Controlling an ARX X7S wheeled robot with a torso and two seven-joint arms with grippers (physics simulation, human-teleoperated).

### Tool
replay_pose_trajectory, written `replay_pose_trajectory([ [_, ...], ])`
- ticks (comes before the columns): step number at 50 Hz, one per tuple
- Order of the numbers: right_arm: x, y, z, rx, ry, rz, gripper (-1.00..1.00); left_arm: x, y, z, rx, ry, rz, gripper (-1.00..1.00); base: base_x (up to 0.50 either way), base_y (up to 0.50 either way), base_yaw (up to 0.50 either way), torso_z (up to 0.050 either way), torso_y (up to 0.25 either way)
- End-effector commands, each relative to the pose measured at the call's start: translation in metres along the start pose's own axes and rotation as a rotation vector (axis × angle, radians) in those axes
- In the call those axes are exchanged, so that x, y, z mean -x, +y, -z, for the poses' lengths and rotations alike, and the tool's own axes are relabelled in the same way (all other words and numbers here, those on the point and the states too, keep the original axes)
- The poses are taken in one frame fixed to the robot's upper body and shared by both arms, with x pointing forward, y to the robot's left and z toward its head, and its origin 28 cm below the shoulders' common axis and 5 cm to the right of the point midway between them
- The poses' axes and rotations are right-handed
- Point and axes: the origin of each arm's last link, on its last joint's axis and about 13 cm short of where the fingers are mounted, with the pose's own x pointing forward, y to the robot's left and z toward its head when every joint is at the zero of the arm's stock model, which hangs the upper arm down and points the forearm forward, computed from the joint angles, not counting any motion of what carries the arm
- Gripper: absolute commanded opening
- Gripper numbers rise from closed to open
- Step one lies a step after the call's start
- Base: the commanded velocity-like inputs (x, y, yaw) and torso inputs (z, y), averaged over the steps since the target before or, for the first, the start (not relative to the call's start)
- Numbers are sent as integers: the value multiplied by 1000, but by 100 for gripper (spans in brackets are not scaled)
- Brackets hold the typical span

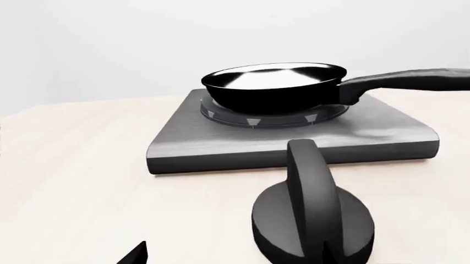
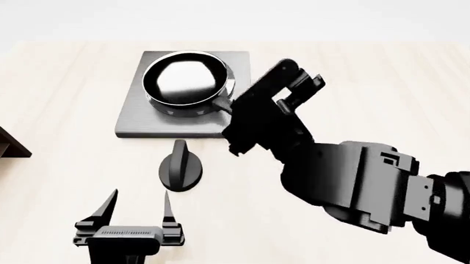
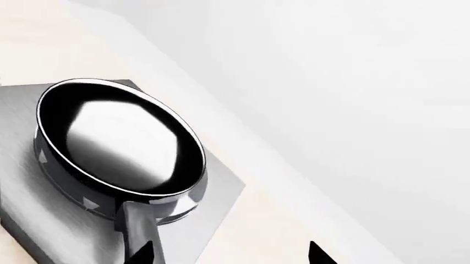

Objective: Turn on the stove and put the frying pan on it.

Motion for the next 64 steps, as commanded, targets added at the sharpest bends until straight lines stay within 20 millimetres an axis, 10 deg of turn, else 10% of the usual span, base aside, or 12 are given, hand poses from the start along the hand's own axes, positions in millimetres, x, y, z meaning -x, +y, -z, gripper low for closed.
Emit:
replay_pose_trajectory([
  [1, 53, -16, 19, -100, -134, 202, 100, -2, -2, -4, 25, -19, -6, 100, 0, 0, 0, 0, 0],
  [15, 130, 25, 58, -213, -352, 390, 100, 6, 1, -19, 42, -143, -45, 100, 0, 0, 0, 0, 0],
  [37, 207, 25, 72, -420, -703, 733, 100, 42, 12, -53, 38, -589, -128, 100, 0, 0, 0, 0, 0],
  [64, 226, 18, 69, -510, -930, 921, 100, 58, 19, -64, 97, -836, -253, 100, 0, 0, 0, 0, 0],
])
